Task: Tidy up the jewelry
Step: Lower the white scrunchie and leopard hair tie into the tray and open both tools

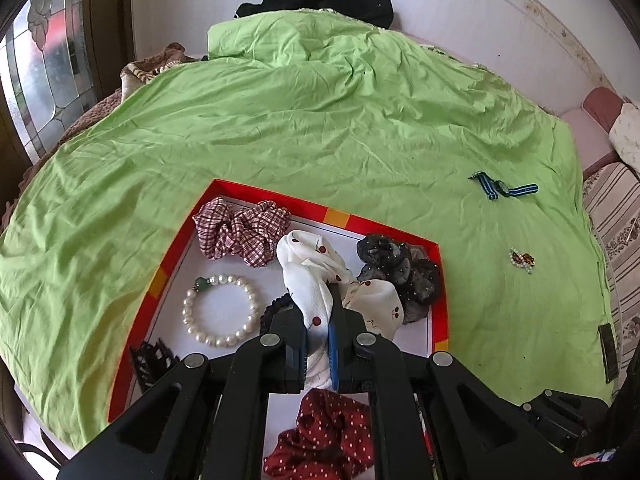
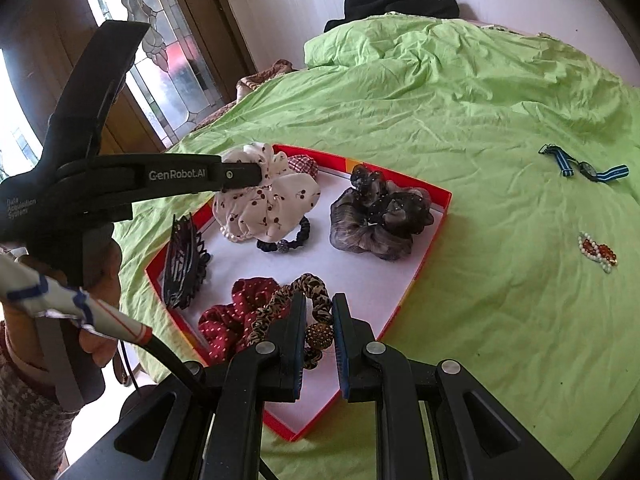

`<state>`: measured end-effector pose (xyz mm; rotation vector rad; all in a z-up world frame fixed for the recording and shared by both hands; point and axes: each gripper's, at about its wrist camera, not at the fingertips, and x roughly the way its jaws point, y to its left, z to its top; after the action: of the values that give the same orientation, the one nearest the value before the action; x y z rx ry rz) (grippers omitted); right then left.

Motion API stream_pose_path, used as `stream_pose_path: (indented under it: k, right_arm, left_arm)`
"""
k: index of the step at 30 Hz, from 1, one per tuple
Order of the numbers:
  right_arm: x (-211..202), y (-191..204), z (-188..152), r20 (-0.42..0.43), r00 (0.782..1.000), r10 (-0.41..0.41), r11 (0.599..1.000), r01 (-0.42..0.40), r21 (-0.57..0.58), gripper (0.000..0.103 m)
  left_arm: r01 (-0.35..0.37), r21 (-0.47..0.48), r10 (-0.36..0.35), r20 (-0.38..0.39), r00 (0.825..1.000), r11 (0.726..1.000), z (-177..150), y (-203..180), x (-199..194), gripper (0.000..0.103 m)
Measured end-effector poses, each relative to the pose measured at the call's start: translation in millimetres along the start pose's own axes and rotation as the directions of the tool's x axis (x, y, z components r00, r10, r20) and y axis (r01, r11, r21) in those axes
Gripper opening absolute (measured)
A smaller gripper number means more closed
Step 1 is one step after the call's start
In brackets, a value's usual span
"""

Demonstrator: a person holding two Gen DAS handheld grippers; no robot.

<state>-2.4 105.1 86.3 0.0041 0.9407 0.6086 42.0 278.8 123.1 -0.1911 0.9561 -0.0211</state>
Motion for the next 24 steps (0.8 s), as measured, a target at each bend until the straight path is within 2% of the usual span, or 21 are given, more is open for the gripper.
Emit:
stream_pose_path:
  k: [6,10,17,24]
  right_arm:
    - [8.6,-3.7,2.5,0.0,1.0,0.007,1.0,-0.007,0.0,0.014]
    - [15.3,-6.6,6.0,0.002,1.0,0.007,1.0,-0.007,-0.001,0.014]
    - [34.3,-7.4,11.3,-0.013,1.0,0.002,1.0,-0.002,0.008,0.014]
    - [54.2,-4.6,12.7,-0.021,0.998,-0.061,0.997,0.06,-0.043,0.014]
  left_arm:
    - [-0.001,-0.077,0.0,-0.012,1.0,0.997,-13.3,23.4,-2.9,0.007]
    - [-0.038,-0.099,0.037,-0.009,0.999,0.994,-30.0,40.3,-12.1,0.007]
    - [-0.078,-0.086,0.074,-0.054,0.996,0.993,-52.4,50.3,-0.3,0.007]
    - [-0.147,-0.047,0.141,-0.101,0.985,0.988,-63.9,50.0,20.2,0.008]
